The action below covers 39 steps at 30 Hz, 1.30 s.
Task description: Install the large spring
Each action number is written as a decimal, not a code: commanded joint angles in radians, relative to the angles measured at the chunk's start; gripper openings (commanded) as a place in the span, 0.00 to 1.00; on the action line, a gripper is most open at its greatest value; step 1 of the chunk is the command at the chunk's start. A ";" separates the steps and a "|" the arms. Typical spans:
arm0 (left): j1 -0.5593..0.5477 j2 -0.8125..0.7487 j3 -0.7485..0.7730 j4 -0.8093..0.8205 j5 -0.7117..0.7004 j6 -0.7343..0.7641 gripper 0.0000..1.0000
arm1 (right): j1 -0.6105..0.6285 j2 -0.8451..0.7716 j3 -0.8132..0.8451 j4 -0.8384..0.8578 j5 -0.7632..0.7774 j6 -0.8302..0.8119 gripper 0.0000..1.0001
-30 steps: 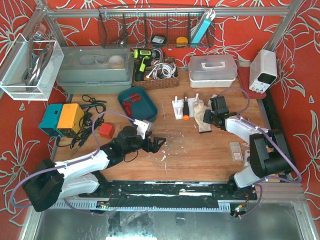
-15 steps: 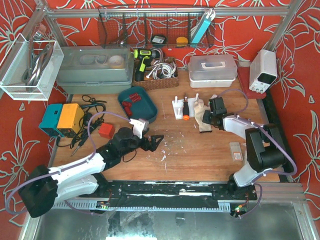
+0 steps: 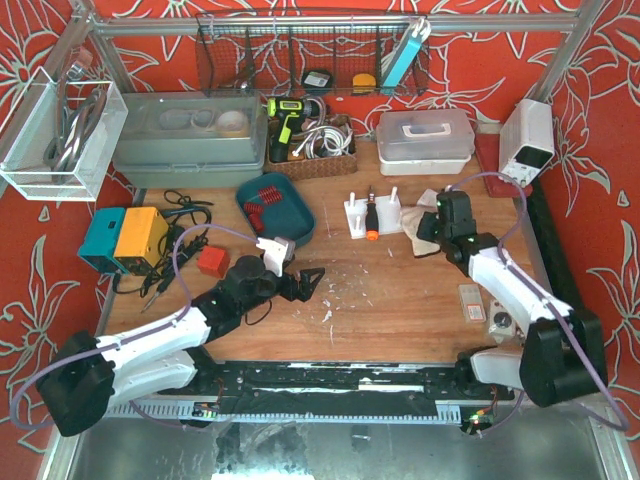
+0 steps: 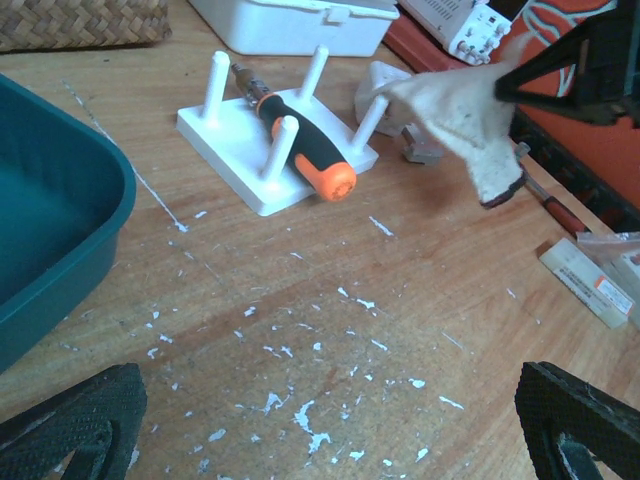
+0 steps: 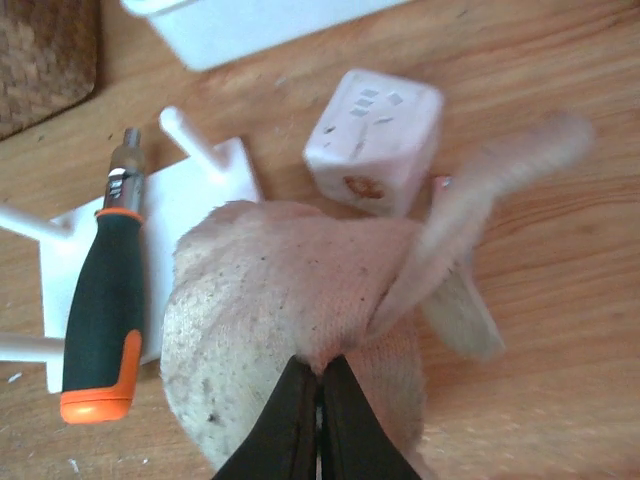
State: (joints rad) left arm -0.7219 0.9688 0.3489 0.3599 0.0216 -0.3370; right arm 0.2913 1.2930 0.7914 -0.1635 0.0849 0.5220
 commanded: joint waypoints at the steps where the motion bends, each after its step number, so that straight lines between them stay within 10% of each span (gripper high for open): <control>1: -0.010 -0.029 -0.012 0.018 -0.022 -0.002 1.00 | -0.014 -0.117 -0.028 -0.139 0.161 0.007 0.00; 17: -0.011 -0.108 -0.039 -0.008 -0.124 -0.014 1.00 | -0.169 -0.035 -0.100 -0.126 0.366 0.148 0.02; 31: -0.010 -0.114 -0.051 0.009 -0.134 -0.011 1.00 | -0.175 -0.045 -0.050 -0.165 0.181 0.050 0.65; 39: -0.010 -0.104 -0.046 0.030 -0.078 0.010 1.00 | -0.100 -0.071 -0.033 -0.101 -0.109 -0.013 0.74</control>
State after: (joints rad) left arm -0.7258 0.8616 0.3103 0.3462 -0.0940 -0.3405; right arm 0.1425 1.2530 0.7414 -0.3012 0.1486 0.5503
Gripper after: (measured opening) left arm 0.997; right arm 0.742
